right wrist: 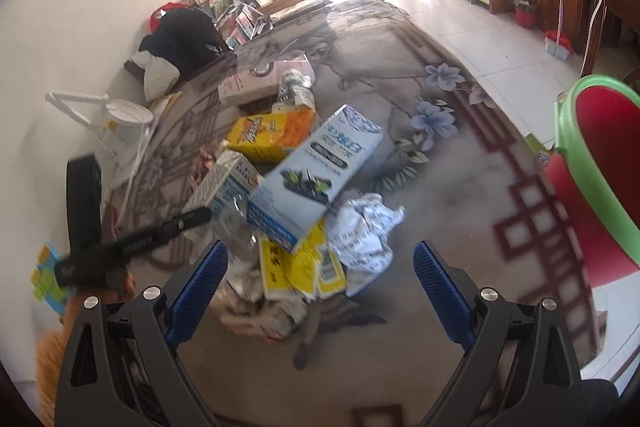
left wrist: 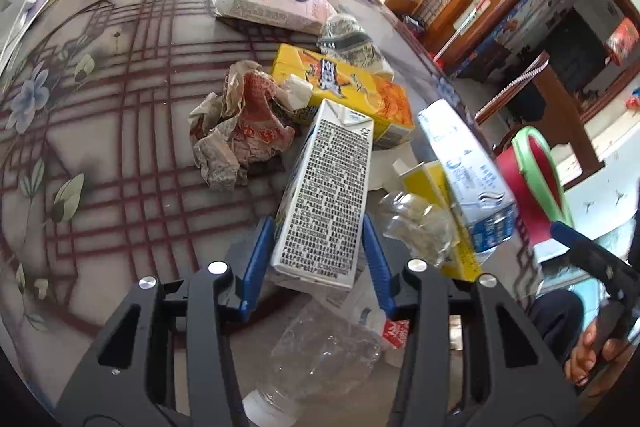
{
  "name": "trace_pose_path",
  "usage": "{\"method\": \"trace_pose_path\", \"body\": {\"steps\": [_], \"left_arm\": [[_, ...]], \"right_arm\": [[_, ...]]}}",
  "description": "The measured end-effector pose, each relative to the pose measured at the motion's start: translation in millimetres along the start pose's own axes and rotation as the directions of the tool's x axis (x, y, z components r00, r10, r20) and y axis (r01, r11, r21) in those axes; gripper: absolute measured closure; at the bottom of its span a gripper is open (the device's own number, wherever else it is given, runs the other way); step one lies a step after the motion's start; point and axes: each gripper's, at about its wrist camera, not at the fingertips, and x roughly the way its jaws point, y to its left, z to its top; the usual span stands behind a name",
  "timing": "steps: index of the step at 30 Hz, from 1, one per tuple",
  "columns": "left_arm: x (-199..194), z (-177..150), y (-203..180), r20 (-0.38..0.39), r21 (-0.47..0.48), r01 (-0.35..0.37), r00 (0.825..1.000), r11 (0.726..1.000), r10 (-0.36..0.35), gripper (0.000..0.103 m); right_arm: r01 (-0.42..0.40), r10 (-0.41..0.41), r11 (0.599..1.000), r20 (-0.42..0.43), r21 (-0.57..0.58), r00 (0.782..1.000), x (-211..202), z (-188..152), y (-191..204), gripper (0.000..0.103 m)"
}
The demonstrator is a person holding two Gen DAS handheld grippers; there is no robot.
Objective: Collect trash
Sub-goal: 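Grasp the blue-white toothpaste box with the right tool while the left holds the carton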
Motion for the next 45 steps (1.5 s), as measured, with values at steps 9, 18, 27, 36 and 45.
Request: {"method": "trace_pose_path", "body": {"steps": [9, 18, 27, 36, 45], "left_arm": [[-3.2, -6.8, 3.0, -0.009, -0.038, -0.007, 1.000, 0.999, 0.007, 0.053], [7.3, -4.1, 1.5, 0.001, -0.056, 0.017, 1.000, 0.998, -0.017, 0.048], [14.8, -7.5, -0.9, 0.003, -0.050, -0.001, 1.000, 0.999, 0.001, 0.053], [-3.9, -3.4, 12.5, 0.071, -0.117, -0.013, 0.997, 0.993, 0.021, 0.062], [-1.3, -5.5, 18.1, 0.040, -0.135, -0.037, 0.998, 0.990, 0.043, 0.062]], "right_arm": [[0.001, 0.015, 0.990, -0.116, 0.141, 0.993, 63.6, 50.7, -7.7, 0.009], [-0.027, 0.054, 0.987, -0.171, 0.156, 0.984, 99.8, 57.1, -1.1, 0.017], [-0.083, 0.101, 0.989, -0.142, 0.124, 0.985, 82.9, 54.5, -0.4, 0.051], [-0.127, 0.130, 0.991, -0.101, 0.031, 0.986, 45.4, 36.4, 11.1, 0.055], [-0.014, -0.009, 0.992, -0.180, -0.125, 0.984, 58.7, 12.8, 25.9, 0.030]]}}
